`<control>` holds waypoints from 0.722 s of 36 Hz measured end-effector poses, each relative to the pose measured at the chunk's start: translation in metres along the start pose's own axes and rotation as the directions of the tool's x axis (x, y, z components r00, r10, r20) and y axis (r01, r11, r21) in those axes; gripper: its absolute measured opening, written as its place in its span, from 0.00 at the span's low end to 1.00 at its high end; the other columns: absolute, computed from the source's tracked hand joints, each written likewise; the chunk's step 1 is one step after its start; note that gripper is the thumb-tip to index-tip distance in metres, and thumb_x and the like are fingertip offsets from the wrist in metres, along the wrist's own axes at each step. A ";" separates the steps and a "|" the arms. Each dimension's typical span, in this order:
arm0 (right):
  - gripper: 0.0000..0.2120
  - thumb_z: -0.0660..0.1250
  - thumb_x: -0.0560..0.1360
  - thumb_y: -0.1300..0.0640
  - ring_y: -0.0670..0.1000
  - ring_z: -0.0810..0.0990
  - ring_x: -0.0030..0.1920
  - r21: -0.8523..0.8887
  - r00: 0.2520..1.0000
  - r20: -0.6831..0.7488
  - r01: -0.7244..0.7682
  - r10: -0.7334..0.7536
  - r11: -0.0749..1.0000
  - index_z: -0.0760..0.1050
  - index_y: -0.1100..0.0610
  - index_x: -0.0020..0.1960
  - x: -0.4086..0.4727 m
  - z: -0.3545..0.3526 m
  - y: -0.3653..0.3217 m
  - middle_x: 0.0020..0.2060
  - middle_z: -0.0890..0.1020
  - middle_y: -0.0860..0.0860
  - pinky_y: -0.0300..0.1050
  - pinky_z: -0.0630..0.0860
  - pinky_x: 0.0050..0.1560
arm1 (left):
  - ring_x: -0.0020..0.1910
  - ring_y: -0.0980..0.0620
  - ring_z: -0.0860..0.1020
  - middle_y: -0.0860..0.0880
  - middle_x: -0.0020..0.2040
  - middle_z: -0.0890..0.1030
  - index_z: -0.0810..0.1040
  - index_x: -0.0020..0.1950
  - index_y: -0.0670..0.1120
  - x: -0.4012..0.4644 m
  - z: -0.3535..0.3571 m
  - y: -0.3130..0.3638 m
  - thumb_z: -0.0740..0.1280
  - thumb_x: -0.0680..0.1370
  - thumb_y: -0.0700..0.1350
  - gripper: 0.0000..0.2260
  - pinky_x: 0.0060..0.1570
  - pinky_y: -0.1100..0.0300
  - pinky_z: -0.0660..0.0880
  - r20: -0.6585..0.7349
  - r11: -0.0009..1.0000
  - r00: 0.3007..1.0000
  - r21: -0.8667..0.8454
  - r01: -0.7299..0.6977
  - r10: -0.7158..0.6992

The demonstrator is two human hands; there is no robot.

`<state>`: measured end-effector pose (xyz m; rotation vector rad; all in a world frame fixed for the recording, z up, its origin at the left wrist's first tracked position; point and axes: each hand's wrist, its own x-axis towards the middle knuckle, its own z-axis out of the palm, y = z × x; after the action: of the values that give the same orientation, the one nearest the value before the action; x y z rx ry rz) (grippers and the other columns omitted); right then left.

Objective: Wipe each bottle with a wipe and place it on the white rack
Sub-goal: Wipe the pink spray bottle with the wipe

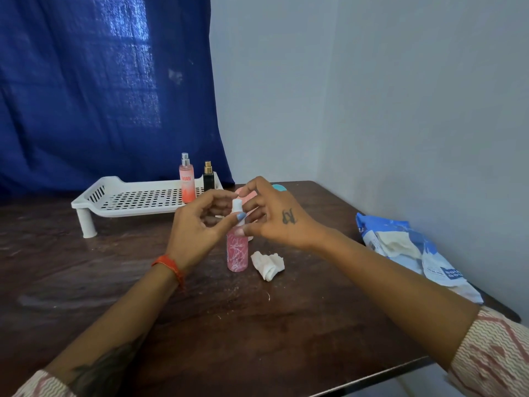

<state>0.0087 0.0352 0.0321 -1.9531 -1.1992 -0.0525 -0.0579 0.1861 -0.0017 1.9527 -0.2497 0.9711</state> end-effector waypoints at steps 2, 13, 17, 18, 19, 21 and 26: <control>0.25 0.75 0.68 0.57 0.47 0.81 0.45 0.000 0.999 -0.003 -0.035 0.035 0.999 0.66 0.52 0.59 -0.004 -0.003 0.003 0.50 0.80 0.51 0.41 0.80 0.46 | 0.44 0.64 0.79 0.57 0.45 0.80 0.75 0.49 0.57 0.000 0.000 0.000 0.73 0.71 0.39 0.15 0.43 0.71 0.77 0.004 1.000 1.000 0.022 0.002 -0.002; 0.15 0.71 0.71 0.50 0.43 0.77 0.43 -0.242 0.960 0.121 -0.219 0.254 0.945 0.80 0.55 0.55 -0.038 0.013 0.030 0.49 0.83 0.49 0.36 0.71 0.42 | 0.50 0.53 0.81 0.46 0.50 0.83 0.75 0.55 0.55 -0.001 0.003 -0.004 0.72 0.72 0.39 0.16 0.50 0.62 0.78 0.112 0.995 0.989 -0.029 0.096 -0.092; 0.09 0.71 0.72 0.56 0.43 0.76 0.41 -0.262 0.972 0.113 -0.169 0.205 0.950 0.82 0.55 0.51 -0.035 0.016 0.031 0.45 0.83 0.50 0.34 0.70 0.41 | 0.51 0.52 0.81 0.47 0.52 0.82 0.78 0.60 0.43 0.001 0.002 -0.007 0.71 0.72 0.38 0.16 0.53 0.59 0.79 0.118 0.987 0.982 -0.035 0.156 -0.151; 0.08 0.70 0.72 0.56 0.43 0.77 0.42 -0.279 0.977 0.099 -0.154 0.188 0.948 0.82 0.55 0.51 -0.033 0.016 0.032 0.45 0.83 0.50 0.36 0.72 0.42 | 0.50 0.53 0.81 0.48 0.52 0.83 0.78 0.60 0.42 0.002 0.001 -0.007 0.71 0.72 0.38 0.16 0.52 0.60 0.79 0.111 0.984 0.980 -0.049 0.171 -0.165; 0.07 0.70 0.73 0.55 0.43 0.77 0.43 -0.298 0.985 0.060 -0.139 0.164 0.944 0.82 0.54 0.51 -0.032 0.017 0.033 0.45 0.83 0.49 0.37 0.73 0.44 | 0.49 0.53 0.81 0.48 0.51 0.83 0.79 0.59 0.42 0.003 0.000 -0.007 0.71 0.72 0.38 0.16 0.51 0.62 0.79 0.103 0.981 0.979 -0.062 0.185 -0.179; 0.06 0.68 0.74 0.56 0.43 0.77 0.45 -0.311 0.991 -0.090 -0.123 0.100 0.942 0.81 0.52 0.51 -0.027 0.019 0.034 0.47 0.82 0.47 0.34 0.73 0.46 | 0.47 0.55 0.81 0.50 0.47 0.83 0.79 0.57 0.43 0.004 -0.001 -0.006 0.71 0.71 0.37 0.14 0.48 0.65 0.79 0.094 0.973 0.975 -0.093 0.212 -0.203; 0.05 0.69 0.73 0.56 0.44 0.78 0.44 -0.033 0.914 -0.402 -0.078 0.058 0.996 0.75 0.53 0.49 -0.015 0.022 0.029 0.44 0.79 0.46 0.30 0.75 0.40 | 0.41 0.55 0.82 0.51 0.39 0.84 0.79 0.49 0.49 0.005 -0.001 -0.006 0.70 0.72 0.37 0.10 0.43 0.62 0.80 0.094 0.930 0.949 -0.193 0.312 -0.300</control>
<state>0.0144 0.0336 -0.0067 -1.9045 -0.8631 -0.4302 -0.0517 0.1918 -0.0015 1.7677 -0.0719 0.6535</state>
